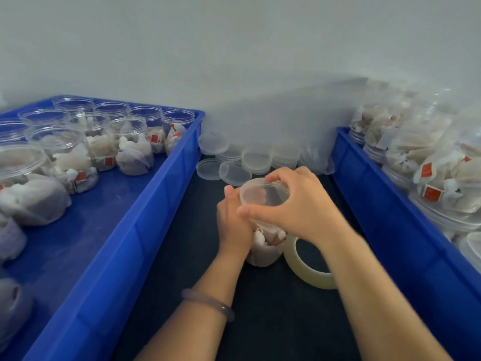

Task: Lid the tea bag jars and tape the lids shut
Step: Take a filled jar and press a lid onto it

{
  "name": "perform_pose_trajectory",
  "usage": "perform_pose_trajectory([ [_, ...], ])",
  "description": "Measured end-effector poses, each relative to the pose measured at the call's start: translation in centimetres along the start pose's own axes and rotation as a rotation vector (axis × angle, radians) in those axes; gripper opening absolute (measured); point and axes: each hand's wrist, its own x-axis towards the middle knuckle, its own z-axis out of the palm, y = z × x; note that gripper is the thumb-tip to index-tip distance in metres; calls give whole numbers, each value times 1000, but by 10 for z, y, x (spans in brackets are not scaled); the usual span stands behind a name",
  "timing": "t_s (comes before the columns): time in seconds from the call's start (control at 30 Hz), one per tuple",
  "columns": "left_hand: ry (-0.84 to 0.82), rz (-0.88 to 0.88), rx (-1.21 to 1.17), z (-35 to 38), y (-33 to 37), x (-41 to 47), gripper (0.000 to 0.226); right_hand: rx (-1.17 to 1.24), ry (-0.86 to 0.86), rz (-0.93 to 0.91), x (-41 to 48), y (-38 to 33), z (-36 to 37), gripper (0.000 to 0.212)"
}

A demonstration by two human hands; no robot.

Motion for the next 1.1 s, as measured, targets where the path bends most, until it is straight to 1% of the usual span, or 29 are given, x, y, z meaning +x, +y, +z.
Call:
perform_pose_trajectory([
  [0.03, 19, 5, -1, 1, -1, -1, 68, 3, 98, 71, -3, -3, 10, 77],
  [0.07, 24, 3, -3, 2, -2, -2, 67, -32, 179, 102, -6, -6, 19, 79],
  [0.1, 17, -11, -22, 2, -2, -1, 67, -87, 220, 92, -8, -6, 25, 83],
  [0.13, -18, -48, -60, 0, -2, 1, 68, -134, 213, 48, -8, -4, 28, 88],
  [0.2, -144, -131, -148, -5, 1, 5, 69, -139, 89, -90, -4, 6, 23, 95],
  [0.23, -204, -155, -167, -7, 2, 6, 69, -96, 7, -131, -2, 11, 19, 95],
  [0.27, -231, -174, -152, -8, 2, 6, 69, -25, -53, -134, -1, 14, 16, 92],
  [0.3, -216, -176, -116, -8, 1, 6, 67, 62, -45, -126, -2, 16, 16, 85],
  [0.37, -109, -154, -28, -3, -4, 3, 62, 178, 127, -122, -5, 15, 26, 67],
  [0.4, -36, -122, 40, -2, -5, 1, 56, 185, 218, -120, -6, 13, 34, 61],
  [0.47, 57, -72, 150, 0, -7, 0, 44, 163, 346, -98, -7, 8, 46, 58],
  [0.5, 70, -69, 161, 0, -6, -1, 44, 160, 376, -94, -6, 8, 48, 60],
  [0.53, 66, -79, 147, -1, -5, -1, 49, 167, 375, -97, -5, 9, 46, 65],
  [0.6, 23, -138, 63, -3, -3, -2, 56, 226, 287, -115, -3, 11, 40, 76],
  [0.63, 5, -149, 34, -3, -2, -4, 55, 256, 256, -125, -2, 12, 40, 78],
  [0.67, 6, -129, 48, -3, -1, -6, 52, 269, 270, -121, -2, 13, 42, 76],
  [0.73, 41, -63, 139, -3, 0, -9, 42, 240, 349, -79, -6, 8, 50, 74],
  [0.77, 60, -39, 166, -2, -1, -10, 40, 222, 367, -65, -7, 4, 51, 77],
  [0.83, 90, -13, 186, -4, 3, -12, 38, 228, 307, -37, -9, 4, 45, 92],
  [0.87, 125, -21, 168, -8, 5, -11, 44, 284, 235, -4, -12, 9, 39, 98],
  [0.9, 175, -28, 136, -12, 5, -9, 48, 355, 162, 53, -17, 17, 31, 98],
  [0.93, 218, -33, 108, -17, 5, -6, 49, 381, 84, 118, -25, 28, 24, 88],
  [0.97, 236, -39, 102, -22, 4, -5, 45, 344, -5, 157, -34, 41, 18, 71],
  [1.0, 223, -43, 124, -27, 3, -6, 42, 234, -122, 195, -44, 52, 13, 51],
  [1.03, 189, -46, 170, -29, 1, -7, 39, 125, -258, 231, -52, 63, 11, 41],
  [1.07, 154, -47, 230, -32, -2, -10, 40, 22, -392, 277, -58, 72, 9, 46],
  [1.1, 141, -45, 277, -33, -4, -16, 41, -58, -475, 317, -61, 78, 9, 58],
])
